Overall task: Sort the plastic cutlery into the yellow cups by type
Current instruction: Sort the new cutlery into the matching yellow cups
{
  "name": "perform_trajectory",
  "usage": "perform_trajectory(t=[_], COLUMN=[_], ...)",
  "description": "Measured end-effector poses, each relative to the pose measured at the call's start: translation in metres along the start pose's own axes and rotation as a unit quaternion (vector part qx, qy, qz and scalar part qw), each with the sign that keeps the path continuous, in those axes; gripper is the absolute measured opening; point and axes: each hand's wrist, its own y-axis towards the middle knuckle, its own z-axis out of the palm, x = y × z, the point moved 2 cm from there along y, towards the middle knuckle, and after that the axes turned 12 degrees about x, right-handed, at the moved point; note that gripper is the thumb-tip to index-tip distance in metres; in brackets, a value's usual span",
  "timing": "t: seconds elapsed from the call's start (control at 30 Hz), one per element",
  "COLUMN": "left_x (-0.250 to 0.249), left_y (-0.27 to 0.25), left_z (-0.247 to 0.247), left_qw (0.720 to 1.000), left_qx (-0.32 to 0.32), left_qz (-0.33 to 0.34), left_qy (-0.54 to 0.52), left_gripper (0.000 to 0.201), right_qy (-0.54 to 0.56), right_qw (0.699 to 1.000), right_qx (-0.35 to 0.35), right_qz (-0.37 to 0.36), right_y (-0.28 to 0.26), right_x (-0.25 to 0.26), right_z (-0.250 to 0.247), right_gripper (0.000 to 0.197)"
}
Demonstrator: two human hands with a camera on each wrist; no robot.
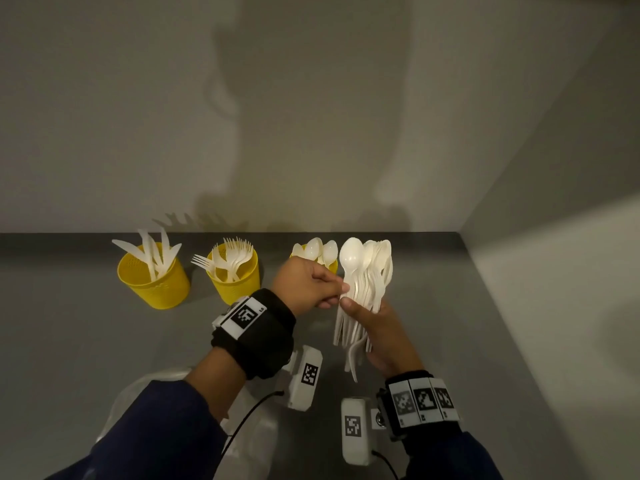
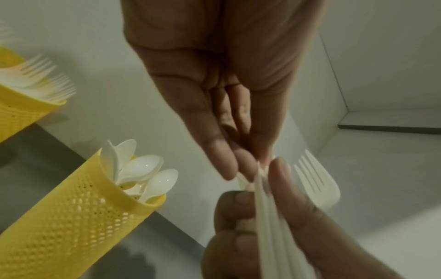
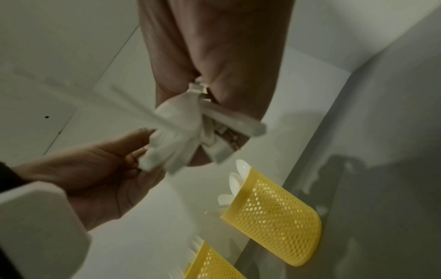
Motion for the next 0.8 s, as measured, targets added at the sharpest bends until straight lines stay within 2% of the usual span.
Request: perform_trajectory(t=[0.1,0.2,0.3,0.37,0.47,0.67,0.73,0.8], left_x=[-0.003,-0.002,0.006,0.015,0.026,0.026,0.017,0.010], left_y=[0.003,0.011,0.024,0.036,0.046,0.041,0.031,0.019], left_z=[-0.007,-0.026,-0.042,-0.048,-0.048,-0.051,-0.045,-0.031], left_qw=[0.998,0.987,0.980,0.978,0.981,0.978,0.977,0.984], left_qx=[-0.016,-0.093,-0.167,-0.194,-0.194,-0.205,-0.211,-0.176], left_qz=[0.010,0.027,0.033,0.021,-0.005,-0.003,0.018,0.034], left_qy=[-0.061,-0.128,-0.104,-0.068,-0.026,0.040,0.032,0.008], left_gripper=[0.002,0.011,0.014,0.019,0.022,0.047,0.041,0.022], right_qy=[0.043,0.063,0.061,0.061,0.056,0.041,0.037,0.035], right_qw=[0.999,0.998,0.997,0.997,0.998,0.998,0.998,0.998], right_qx=[-0.008,-0.018,-0.033,-0.034,-0.033,-0.044,-0.044,-0.041], right_qz=[0.010,0.021,0.027,0.026,0.027,0.033,0.035,0.036], right_y=[0.000,-0.001,-0.001,0.000,-0.001,-0.001,-0.001,-0.001], right_x=[-0.001,0.000,-0.002,-0.002,-0.001,-0.002,-0.002,-0.002], right_z=[-0.005,-0.011,-0.015,-0.016,-0.014,-0.014,-0.013,-0.010], right_gripper=[0.055,0.046,0.042,0.035,0.029,0.037,0.038,0.039])
